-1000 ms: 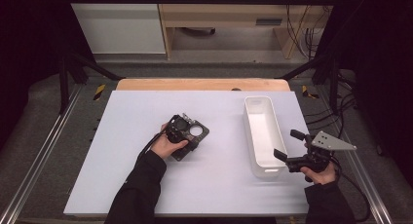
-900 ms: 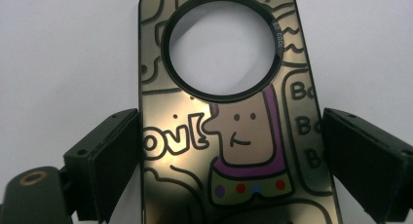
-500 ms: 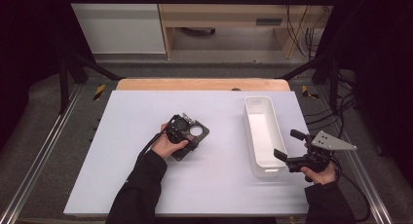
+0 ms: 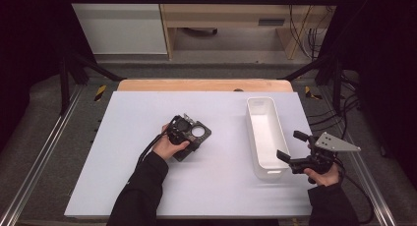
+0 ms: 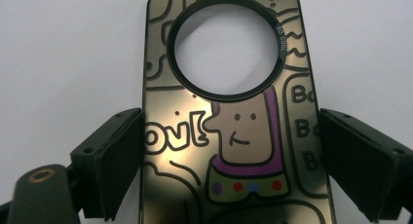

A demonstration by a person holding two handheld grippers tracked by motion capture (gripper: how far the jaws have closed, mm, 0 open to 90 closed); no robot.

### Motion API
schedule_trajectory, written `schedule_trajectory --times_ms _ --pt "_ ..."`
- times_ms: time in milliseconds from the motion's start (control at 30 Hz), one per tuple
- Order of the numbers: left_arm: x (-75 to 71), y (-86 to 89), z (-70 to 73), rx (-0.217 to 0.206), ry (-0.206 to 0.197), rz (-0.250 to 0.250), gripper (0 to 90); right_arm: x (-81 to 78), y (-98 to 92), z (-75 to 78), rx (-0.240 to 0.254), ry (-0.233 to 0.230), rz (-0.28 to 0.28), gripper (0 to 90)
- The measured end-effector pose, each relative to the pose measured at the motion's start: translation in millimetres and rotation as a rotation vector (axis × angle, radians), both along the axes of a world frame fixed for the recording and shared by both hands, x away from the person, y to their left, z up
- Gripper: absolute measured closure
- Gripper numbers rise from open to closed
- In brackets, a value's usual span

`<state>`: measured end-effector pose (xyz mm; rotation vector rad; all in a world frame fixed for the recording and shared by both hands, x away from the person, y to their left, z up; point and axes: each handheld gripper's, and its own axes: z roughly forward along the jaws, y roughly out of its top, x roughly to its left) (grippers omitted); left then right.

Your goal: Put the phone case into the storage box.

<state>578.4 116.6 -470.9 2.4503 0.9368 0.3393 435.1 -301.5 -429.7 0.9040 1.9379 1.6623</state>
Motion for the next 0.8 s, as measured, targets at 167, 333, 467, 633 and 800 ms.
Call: schedule_trajectory --times_ms 167,333,467,633,800 --pt "-1.3 0.3 3.3 -0.013 -0.006 -0.004 11.5 0.1 0.2 0.0 0.000 0.000 0.000 0.4" --pt "-3.2 1.9 8.0 -0.030 -0.014 -0.003 11.6 0.1 0.5 0.0 -0.001 -0.001 0.001 0.4" --pt "-6.7 2.9 14.2 -0.039 -0.036 -0.007 11.6 0.1 0.5 0.0 -0.001 -0.001 0.001 0.4" --pt "-11.4 4.9 22.5 -0.061 -0.045 -0.018 11.6 0.0 1.1 0.1 -0.001 -0.002 0.004 0.4" --pt "-18.9 8.5 31.3 -0.087 -0.066 -0.028 11.6 -0.3 1.3 0.3 -0.003 -0.002 0.006 0.4"
